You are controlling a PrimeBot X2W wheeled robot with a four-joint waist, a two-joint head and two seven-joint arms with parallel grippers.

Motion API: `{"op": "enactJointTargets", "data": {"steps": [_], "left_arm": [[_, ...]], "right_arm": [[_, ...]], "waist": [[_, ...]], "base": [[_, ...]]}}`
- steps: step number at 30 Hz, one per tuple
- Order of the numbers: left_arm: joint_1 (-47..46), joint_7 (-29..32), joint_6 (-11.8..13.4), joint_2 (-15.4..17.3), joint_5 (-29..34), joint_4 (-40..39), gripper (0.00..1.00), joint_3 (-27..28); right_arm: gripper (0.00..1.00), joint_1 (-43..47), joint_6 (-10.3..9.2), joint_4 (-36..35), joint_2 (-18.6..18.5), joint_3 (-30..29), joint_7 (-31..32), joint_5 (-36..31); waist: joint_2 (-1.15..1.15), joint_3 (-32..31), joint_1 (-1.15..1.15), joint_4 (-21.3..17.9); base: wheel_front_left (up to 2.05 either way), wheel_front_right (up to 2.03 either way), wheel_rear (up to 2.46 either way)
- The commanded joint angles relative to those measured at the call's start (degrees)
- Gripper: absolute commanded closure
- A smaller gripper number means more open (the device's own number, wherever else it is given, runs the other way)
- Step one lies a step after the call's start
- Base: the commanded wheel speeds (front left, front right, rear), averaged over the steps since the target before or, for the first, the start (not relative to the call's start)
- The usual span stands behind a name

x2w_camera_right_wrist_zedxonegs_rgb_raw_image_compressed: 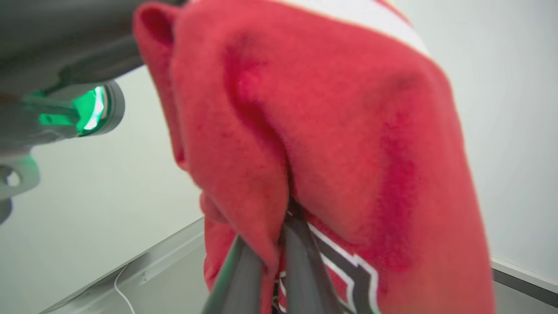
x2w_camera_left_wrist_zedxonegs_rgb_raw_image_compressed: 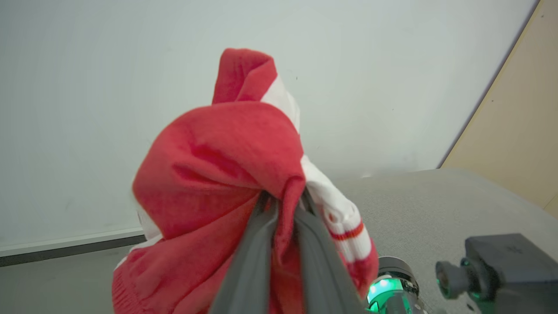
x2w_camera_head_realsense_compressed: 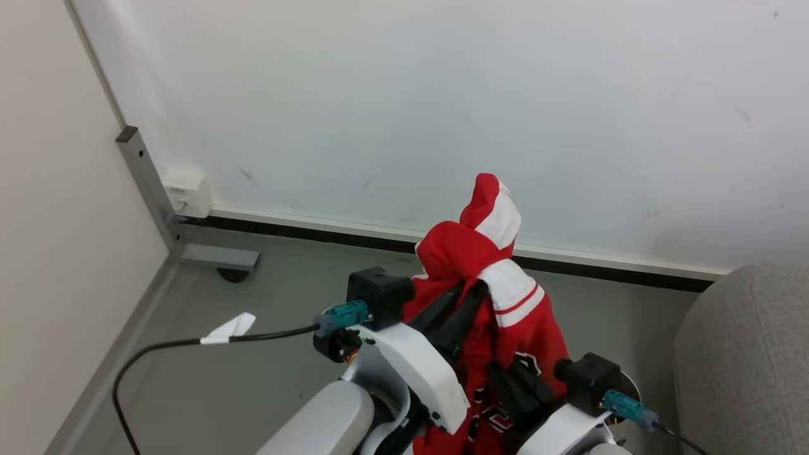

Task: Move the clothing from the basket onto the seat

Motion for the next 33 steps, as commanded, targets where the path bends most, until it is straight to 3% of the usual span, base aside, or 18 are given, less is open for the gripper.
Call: {"op": "enactJointTargets", "data": {"steps": [1, 2, 3, 4, 5, 19, 33], "left_arm": [[-0.3, -0.6, 0.1, 0.4, -0.6, 0.5, 0.78, 0.0], [-0.2, -0.8, 0.1, 0.4, -0.6, 0.7, 0.55, 0.0], [0.0, -0.8, 0.0, 0.4, -0.7, 1.0, 0.15, -0.1], [0.2, -0.9, -0.2, 0.4, -0.9, 1.2, 0.12, -0.1], [0.4, -1.2, -0.4, 0.4, -1.1, 1.4, 0.0, -0.2], [3.7, -5.2, -1.9, 2.7, 0.5, -3.8, 0.0, -1.7], [5.2, -9.5, -3.5, 3.6, 2.4, -5.4, 0.0, -4.2]], "right_arm": [[1.0, 0.9, -0.12, -0.7, -0.7, -0.2, 0.0, 0.5], [1.0, 1.1, -0.12, -1.1, -0.8, -0.3, 0.0, 0.6], [1.0, 1.2, -0.12, -1.4, -0.9, -0.5, 0.0, 0.6], [1.0, 1.3, -0.12, -1.9, -1.0, -0.7, 0.0, 0.6], [1.0, 1.6, -0.12, -2.2, -1.2, -0.8, 0.0, 0.6], [1.0, 4.2, -0.12, -8.2, -5.6, -8.1, 0.0, -0.1], [1.0, 5.7, -0.12, -16.8, -10.0, -17.7, 0.0, -2.9]], "waist": [[0.0, 0.0, 0.0, -0.2], [0.0, 0.0, 0.0, -0.4], [0.0, 0.0, 0.0, -0.6], [0.0, 0.0, 0.0, -0.8], [0.0, -0.1, 0.0, -1.0], [0.0, 0.5, 0.0, -7.0], [0.0, 2.5, 0.0, -21.9]], "base": [[0.0, 0.0, 0.0], [0.0, 0.0, 0.0], [0.0, 0.0, 0.0], [0.0, 0.0, 0.0], [0.0, 0.0, 0.0], [0.0, 0.0, 0.0], [0.0, 0.0, 0.0]]}}
